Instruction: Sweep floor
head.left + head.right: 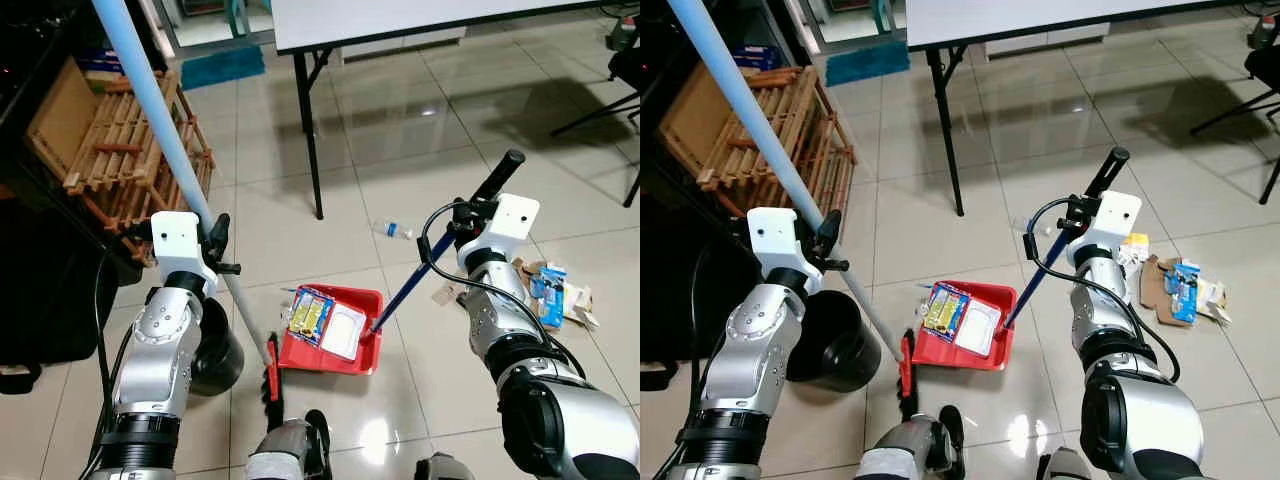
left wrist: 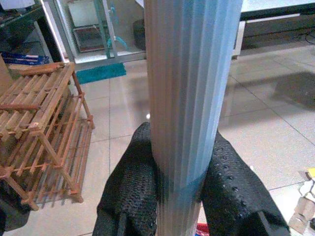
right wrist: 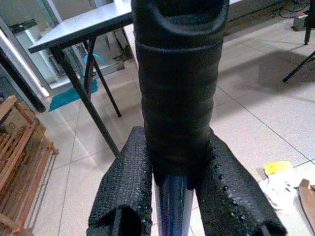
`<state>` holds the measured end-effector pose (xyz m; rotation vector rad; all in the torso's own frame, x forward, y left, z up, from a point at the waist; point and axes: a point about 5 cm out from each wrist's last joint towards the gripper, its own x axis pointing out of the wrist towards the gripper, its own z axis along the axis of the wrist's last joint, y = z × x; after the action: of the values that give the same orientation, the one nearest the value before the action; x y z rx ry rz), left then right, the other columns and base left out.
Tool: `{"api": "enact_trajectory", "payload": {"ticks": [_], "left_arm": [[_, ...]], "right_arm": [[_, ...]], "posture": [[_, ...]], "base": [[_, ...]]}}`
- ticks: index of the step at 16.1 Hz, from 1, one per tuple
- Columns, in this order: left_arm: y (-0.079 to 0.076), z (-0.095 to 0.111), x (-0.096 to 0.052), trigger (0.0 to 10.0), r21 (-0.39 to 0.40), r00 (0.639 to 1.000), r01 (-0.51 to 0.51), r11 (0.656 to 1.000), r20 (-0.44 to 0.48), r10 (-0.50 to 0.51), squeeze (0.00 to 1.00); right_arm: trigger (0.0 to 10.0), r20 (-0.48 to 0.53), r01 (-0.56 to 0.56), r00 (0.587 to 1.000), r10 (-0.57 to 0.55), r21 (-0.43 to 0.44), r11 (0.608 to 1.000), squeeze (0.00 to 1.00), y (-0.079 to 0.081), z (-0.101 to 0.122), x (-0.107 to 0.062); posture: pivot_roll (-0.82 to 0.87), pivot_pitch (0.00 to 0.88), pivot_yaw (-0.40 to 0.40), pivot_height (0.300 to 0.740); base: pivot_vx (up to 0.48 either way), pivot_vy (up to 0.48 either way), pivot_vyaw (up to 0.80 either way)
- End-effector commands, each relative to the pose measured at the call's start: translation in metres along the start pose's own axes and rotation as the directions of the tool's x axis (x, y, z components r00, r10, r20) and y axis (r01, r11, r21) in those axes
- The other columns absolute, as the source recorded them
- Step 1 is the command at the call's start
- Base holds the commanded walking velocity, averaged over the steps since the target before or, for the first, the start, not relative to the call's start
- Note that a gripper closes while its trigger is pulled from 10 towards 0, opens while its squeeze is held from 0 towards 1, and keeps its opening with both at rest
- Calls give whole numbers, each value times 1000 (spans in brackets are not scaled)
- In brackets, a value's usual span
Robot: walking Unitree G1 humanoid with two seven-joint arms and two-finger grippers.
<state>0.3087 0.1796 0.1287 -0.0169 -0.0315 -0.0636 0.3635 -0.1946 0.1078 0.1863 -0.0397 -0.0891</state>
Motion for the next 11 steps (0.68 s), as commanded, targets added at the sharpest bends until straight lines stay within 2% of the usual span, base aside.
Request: {"api": "enact_trajectory", "payload": {"ticks": [1,11], "left_arm": [[3,10,-1,10000,6,999,-14,1000,46,14,0],[1,12,-1,10000,14,999,-12,1000,52,11,0]], "right_arm": [[10000,23,-18,1000,18,6,1000,0,6,8,5],[10000,14,-19,1000,19,5,1000,0,5,6,4]], "posture": [[48,130,135,740],[48,131,132,740]], "base": [[0,0,0],[0,0,0]]}}
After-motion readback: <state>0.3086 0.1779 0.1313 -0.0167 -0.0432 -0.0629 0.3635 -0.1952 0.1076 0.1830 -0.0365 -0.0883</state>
